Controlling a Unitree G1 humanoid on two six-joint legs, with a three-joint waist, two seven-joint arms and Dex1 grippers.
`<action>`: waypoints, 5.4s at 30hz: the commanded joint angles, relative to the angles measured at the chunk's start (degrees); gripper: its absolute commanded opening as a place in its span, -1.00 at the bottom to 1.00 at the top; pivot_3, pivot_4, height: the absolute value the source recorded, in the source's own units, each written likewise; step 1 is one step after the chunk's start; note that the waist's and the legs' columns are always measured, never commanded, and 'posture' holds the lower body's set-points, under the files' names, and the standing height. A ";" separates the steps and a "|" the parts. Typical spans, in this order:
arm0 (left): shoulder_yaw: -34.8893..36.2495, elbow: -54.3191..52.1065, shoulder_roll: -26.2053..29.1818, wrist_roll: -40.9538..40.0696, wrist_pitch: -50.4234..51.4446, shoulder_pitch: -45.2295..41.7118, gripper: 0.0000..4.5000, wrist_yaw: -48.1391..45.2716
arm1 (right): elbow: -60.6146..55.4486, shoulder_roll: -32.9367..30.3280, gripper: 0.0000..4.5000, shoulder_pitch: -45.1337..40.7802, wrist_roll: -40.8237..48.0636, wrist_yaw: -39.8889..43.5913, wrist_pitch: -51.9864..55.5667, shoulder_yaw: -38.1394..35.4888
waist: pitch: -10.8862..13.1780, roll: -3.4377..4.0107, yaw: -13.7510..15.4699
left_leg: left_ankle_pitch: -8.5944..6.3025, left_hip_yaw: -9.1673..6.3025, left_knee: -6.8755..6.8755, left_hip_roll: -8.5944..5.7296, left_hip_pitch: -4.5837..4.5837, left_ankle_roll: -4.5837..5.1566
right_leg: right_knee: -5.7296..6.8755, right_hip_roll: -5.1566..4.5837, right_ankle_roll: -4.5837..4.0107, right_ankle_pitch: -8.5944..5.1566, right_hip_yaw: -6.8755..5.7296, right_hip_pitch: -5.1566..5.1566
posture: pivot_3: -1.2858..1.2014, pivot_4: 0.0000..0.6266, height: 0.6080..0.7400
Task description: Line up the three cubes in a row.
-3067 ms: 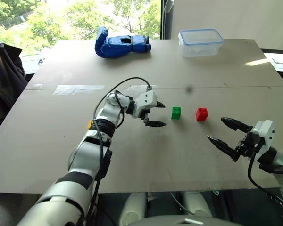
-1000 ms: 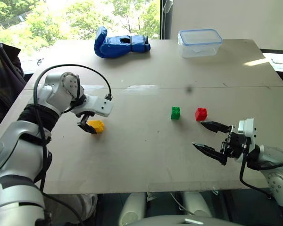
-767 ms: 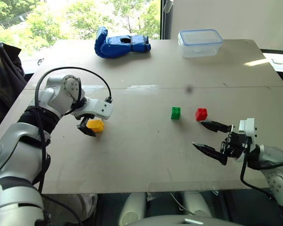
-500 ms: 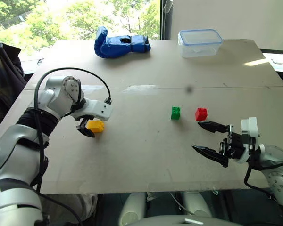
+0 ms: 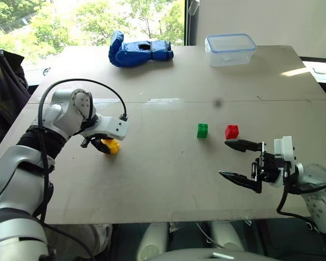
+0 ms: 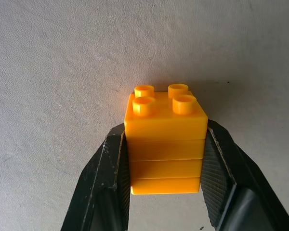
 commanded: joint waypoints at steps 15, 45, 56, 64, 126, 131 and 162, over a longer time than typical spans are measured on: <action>34.75 3.08 -25.47 -34.21 0.96 5.54 -0.42 12.56 | 2.14 0.80 1.00 -3.69 1.97 -0.38 -0.81 -1.98 | 0.01 -0.03 -0.16 | 0.02 -0.12 0.12 0.04 -0.15 -0.03 | 0.03 -0.09 0.00 0.01 -0.11 -0.07 | 0.03 -0.52 1.00; 34.84 40.80 -36.16 -20.19 -25.85 -0.82 -0.42 9.20 | 1.39 1.39 1.00 0.20 0.84 -0.92 -3.40 -2.72 | 0.00 -0.06 0.13 | 0.03 -0.15 0.17 -0.17 -0.29 -0.05 | 0.06 -0.10 0.01 0.02 -0.14 -0.18 | 0.03 -0.52 1.00; 35.53 41.51 -34.97 -18.09 -26.65 -1.16 -0.42 11.17 | 1.93 1.34 1.00 0.16 0.68 -0.55 -3.70 -2.59 | -0.01 -0.06 0.10 | 0.03 -0.15 0.18 -0.17 -0.26 -0.04 | 0.10 -0.10 0.01 0.03 -0.14 -0.17 | 0.03 -0.52 1.00; 35.89 41.73 -33.99 -17.72 -25.38 -1.54 0.13 10.04 | 2.29 1.41 1.00 -0.29 0.49 -0.40 -3.63 -2.41 | -0.01 -0.06 -0.05 | 0.03 -0.14 0.18 -0.17 -0.25 -0.05 | 0.11 -0.10 0.01 0.02 -0.13 -0.18 | 0.03 -0.52 1.00; 38.79 43.15 -30.10 -15.29 -25.47 -2.41 0.99 16.15 | 3.52 1.93 1.00 -2.16 -4.64 -6.20 -2.93 -1.35 | -0.01 -0.06 0.02 | 0.03 -0.17 0.17 -0.18 -0.28 -0.05 | 0.10 -0.10 0.01 0.02 -0.15 -0.19 | 0.03 -0.52 1.00; 40.22 41.86 -29.64 -17.41 -25.12 -1.80 0.99 9.55 | 3.11 2.01 1.00 -1.83 -3.83 -5.66 -3.05 -1.64 | -0.01 -0.06 0.04 | 0.05 -0.16 0.17 -0.18 -0.29 -0.09 | 0.09 -0.10 0.01 0.02 -0.15 -0.19 | 0.03 -0.52 1.00; 43.12 -60.77 -27.78 -34.29 24.70 69.60 0.99 45.32 | 22.27 0.18 1.00 8.61 -7.55 0.30 -17.49 -12.68 | -0.11 0.33 0.39 | 0.00 0.11 -0.01 0.24 0.45 -0.02 | 0.01 -0.16 -0.02 0.02 0.23 0.34 | 0.03 -0.52 1.00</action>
